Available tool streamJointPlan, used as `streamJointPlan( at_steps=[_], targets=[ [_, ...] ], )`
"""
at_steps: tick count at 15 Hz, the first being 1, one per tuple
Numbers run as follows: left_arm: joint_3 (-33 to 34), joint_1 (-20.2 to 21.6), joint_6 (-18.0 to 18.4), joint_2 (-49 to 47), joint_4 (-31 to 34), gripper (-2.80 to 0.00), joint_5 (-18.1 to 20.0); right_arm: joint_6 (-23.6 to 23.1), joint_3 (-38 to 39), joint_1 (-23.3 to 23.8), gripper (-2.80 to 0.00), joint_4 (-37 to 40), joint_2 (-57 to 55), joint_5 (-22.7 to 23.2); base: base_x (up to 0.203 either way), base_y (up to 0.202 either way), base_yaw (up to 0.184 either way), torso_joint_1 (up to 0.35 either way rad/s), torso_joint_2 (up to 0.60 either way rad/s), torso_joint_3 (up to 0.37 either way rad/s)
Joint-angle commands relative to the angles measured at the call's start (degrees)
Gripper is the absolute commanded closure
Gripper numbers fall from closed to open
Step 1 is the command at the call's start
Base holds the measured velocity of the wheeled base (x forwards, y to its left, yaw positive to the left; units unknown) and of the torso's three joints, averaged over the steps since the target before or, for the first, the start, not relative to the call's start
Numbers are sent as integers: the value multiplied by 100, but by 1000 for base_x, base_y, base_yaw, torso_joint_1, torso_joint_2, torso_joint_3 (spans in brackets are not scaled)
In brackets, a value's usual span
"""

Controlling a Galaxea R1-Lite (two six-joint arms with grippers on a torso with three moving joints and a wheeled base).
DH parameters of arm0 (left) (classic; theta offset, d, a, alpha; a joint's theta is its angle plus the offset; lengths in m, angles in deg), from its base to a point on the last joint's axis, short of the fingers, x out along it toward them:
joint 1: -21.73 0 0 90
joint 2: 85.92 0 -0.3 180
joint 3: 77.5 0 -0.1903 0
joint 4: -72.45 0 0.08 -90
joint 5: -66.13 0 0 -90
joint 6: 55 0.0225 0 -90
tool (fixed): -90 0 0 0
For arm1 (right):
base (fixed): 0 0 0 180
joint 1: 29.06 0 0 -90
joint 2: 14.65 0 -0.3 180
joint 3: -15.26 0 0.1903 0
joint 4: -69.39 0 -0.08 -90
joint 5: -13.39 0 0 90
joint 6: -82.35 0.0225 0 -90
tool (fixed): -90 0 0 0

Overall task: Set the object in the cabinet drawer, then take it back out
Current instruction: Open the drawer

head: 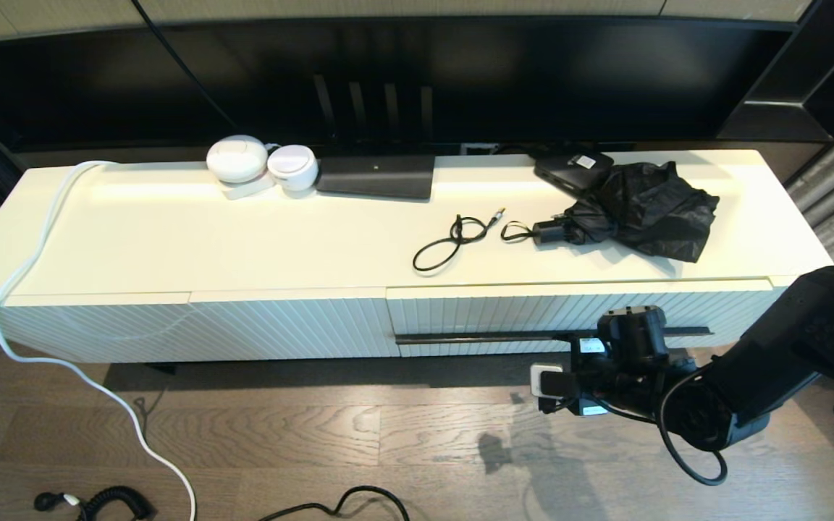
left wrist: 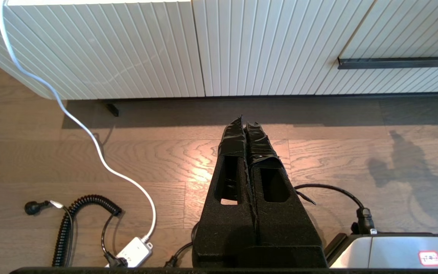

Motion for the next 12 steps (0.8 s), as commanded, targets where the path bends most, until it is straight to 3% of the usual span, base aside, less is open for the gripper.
streamJointPlan(
  at_steps=[1, 12],
  targets=[
    [0, 0, -2, 0, -2, 0, -1, -2, -204, -5, -280, -29, -224, 0, 0, 0, 0, 0, 0, 0],
    [0, 0, -2, 0, -2, 0, -1, 276, -1010, 5, -280, 243, -739, -9, 0, 0, 0, 0, 0, 0]
  ],
)
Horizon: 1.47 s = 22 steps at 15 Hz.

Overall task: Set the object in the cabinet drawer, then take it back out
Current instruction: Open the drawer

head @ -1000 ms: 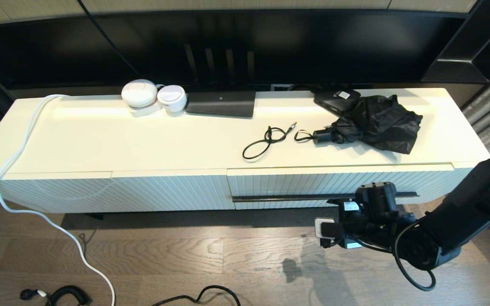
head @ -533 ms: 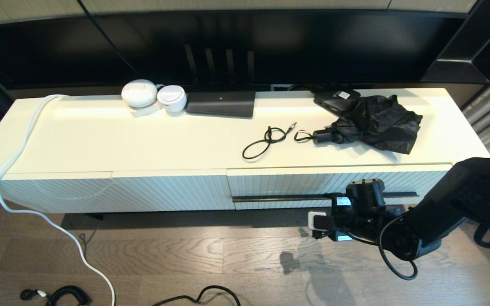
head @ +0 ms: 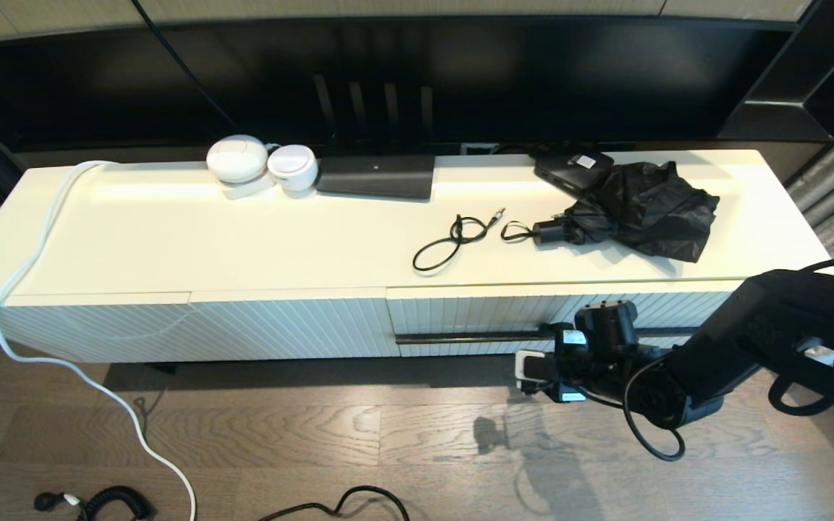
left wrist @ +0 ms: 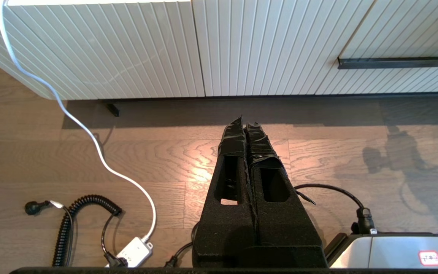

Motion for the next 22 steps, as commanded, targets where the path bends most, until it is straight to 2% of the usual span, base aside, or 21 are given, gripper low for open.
streamJointPlan(
  at_steps=[1, 22],
  targets=[
    [0, 0, -2, 0, -2, 0, 0, -40, -39, 7, -280, -24, -69, -2, 0, 0, 0, 0, 0, 0],
    [0, 0, -2, 0, -2, 0, 0, -49, 10, 0, -280, 86, -209, -34, 0, 0, 0, 0, 0, 0]
  ],
)
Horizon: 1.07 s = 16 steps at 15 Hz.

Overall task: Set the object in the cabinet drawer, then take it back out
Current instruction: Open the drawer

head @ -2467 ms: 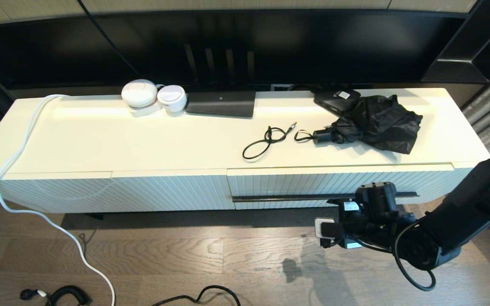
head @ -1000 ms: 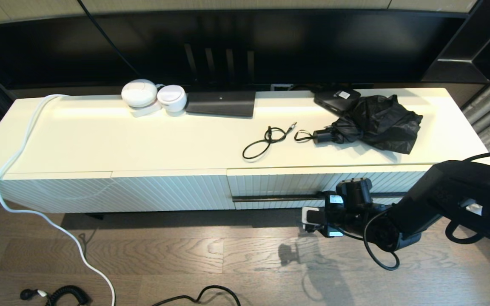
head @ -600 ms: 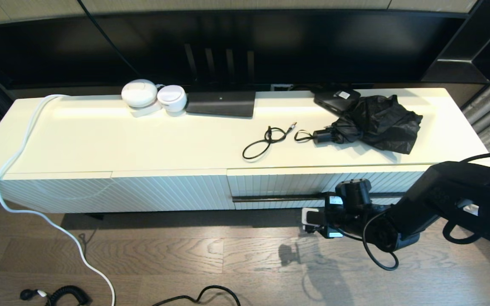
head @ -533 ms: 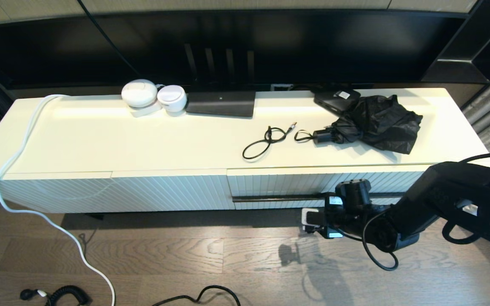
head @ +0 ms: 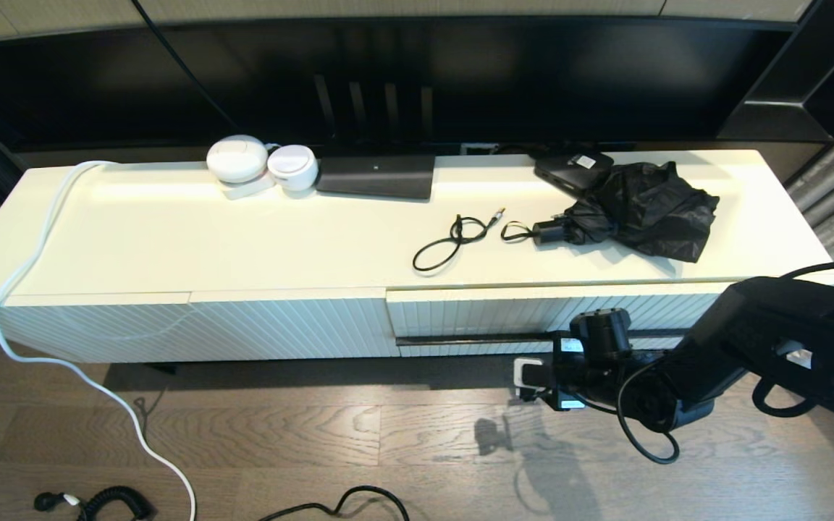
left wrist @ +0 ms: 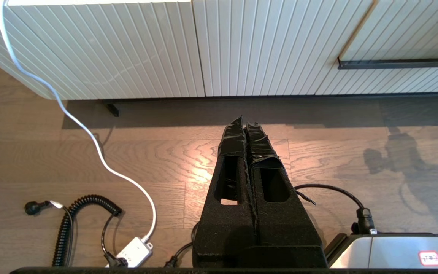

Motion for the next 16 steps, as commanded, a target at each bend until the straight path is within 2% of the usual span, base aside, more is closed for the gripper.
streamJointPlan(
  at_steps=[1, 7, 9, 16],
  targets=[
    [0, 0, -2, 0, -2, 0, 0, -41, 68, -11, -280, -7, 56, -3, 0, 0, 0, 0, 0, 0],
    [9, 0, -2, 0, -2, 0, 0, -41, 88, -14, -280, -11, 58, -4, 0, 0, 0, 0, 0, 0],
    [9, 0, -2, 0, -2, 0, 0, -41, 515, -25, -280, -52, 69, -10, 0, 0, 0, 0, 0, 0],
    [0, 0, -2, 0, -2, 0, -9, -34, 940, -69, -280, -199, 193, -12, 0, 0, 0, 0, 0, 0]
  ],
)
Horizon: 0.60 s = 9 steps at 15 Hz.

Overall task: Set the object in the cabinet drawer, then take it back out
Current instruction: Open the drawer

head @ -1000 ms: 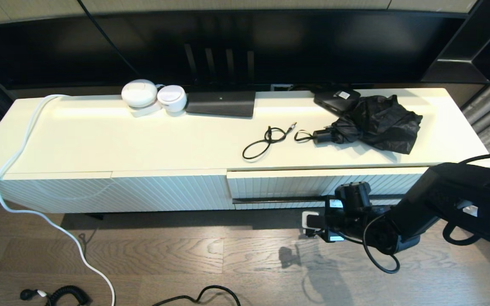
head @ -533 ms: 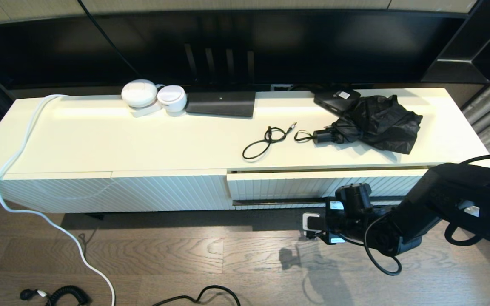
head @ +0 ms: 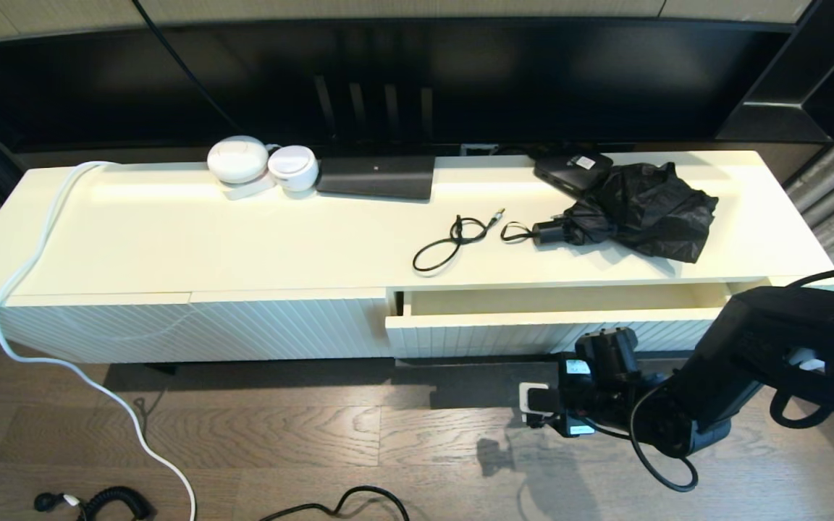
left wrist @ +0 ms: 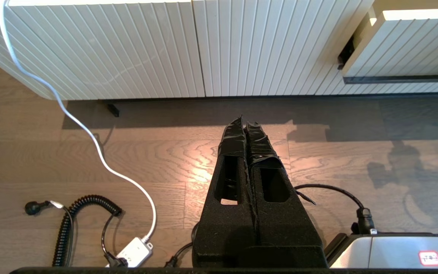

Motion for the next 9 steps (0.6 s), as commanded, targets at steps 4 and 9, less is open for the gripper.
streamJointPlan(
  at_steps=[4, 9],
  targets=[
    [9, 0, -2, 0, -4, 0, 0, -40, 427, -34, -280, -80, 203, -4, 0, 0, 0, 0, 0, 0],
    [2, 0, -2, 0, -4, 0, 0, -45, 631, -92, -280, -263, 508, -4, 0, 0, 0, 0, 0, 0]
  ],
)
